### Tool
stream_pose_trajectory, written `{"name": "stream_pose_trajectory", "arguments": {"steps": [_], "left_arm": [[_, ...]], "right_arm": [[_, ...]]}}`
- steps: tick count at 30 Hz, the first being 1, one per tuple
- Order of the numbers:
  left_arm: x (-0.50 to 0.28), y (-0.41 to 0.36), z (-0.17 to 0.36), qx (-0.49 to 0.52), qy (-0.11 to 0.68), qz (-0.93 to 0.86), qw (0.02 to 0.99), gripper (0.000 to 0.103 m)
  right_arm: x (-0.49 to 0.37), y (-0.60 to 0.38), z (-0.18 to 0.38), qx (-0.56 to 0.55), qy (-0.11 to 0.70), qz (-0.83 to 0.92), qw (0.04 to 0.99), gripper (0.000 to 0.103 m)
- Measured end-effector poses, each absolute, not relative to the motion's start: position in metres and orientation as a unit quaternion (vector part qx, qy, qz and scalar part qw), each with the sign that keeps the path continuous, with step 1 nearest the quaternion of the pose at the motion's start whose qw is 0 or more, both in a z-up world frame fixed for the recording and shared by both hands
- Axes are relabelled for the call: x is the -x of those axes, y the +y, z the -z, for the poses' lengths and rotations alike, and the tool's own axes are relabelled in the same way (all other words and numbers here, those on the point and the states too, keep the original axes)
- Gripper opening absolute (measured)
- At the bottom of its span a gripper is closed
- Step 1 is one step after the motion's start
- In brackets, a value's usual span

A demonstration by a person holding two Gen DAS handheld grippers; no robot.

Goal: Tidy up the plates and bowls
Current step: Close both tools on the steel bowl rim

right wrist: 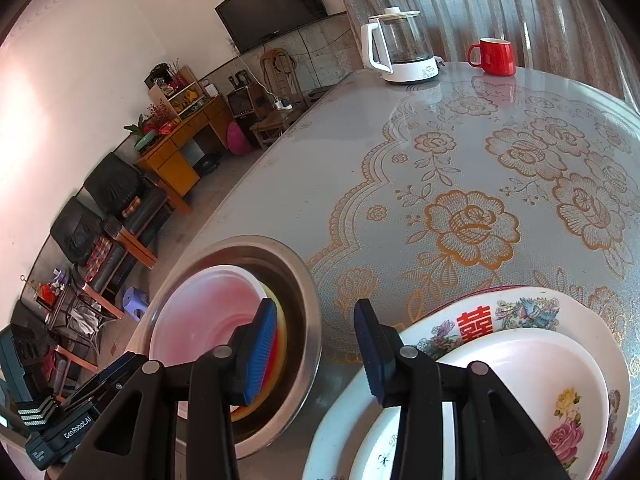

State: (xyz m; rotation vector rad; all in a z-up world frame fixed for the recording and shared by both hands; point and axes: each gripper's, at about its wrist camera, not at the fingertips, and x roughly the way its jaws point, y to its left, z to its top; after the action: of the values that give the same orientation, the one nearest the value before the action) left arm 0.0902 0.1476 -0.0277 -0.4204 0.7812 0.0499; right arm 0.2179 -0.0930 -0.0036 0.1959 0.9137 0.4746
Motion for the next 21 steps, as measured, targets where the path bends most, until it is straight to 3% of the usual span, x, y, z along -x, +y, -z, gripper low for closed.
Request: {"name": "stream_pose_trajectory", "arguments": {"steps": [3, 6, 21], "left_arm": [[-0.093, 0.145, 0.027, 0.201, 0.378, -0.008, 0.904, 0.044], [-0.095, 0.145, 0.030, 0.211, 0.379, 0.004, 0.901, 0.039], [-0.103, 0.156, 0.037, 0.271, 0.385, 0.040, 0.881, 0.037]], "right_arm": [[-0.223, -0.093, 0.007, -0.085, 0.442, -0.221, 0.866, 0.024], [-0.227, -0.092, 0.009, -0.085, 0.445, -0.227, 0.862, 0.022], [-0.230, -0.074, 0.025, -0.054, 0.472, -0.233, 0.848, 0.018]]}}
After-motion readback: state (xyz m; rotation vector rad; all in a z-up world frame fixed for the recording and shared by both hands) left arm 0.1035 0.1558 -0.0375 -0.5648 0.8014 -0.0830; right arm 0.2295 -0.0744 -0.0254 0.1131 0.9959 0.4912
